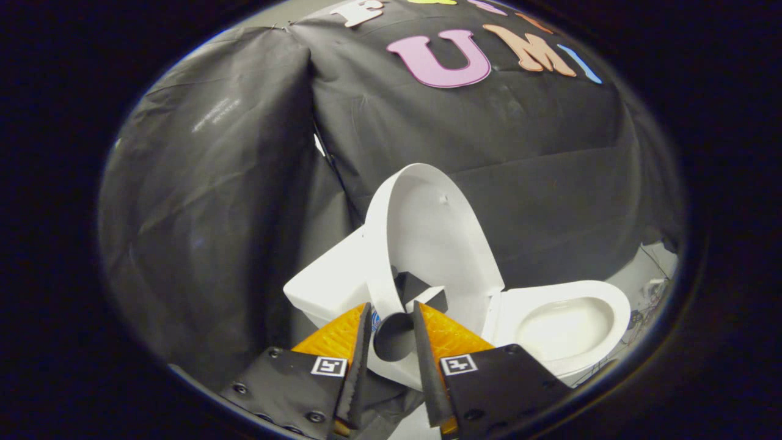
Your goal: Open the toilet lid.
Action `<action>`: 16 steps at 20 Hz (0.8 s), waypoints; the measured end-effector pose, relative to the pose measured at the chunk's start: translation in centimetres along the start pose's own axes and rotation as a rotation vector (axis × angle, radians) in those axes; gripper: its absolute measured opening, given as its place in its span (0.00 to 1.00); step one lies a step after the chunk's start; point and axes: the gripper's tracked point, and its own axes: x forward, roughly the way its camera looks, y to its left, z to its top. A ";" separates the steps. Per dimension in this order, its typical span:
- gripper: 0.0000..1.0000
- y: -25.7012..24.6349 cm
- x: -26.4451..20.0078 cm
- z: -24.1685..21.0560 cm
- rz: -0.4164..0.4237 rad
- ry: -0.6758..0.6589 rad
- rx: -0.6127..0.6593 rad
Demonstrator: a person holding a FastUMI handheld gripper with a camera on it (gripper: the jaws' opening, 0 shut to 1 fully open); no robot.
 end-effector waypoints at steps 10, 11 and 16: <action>0.54 -0.6 -3.4 6.1 -0.003 -0.136 -0.014; 0.54 -1.1 -3.7 7.0 -0.006 -0.150 -0.019; 0.56 -4.7 -5.8 11.8 -0.042 -0.241 -0.046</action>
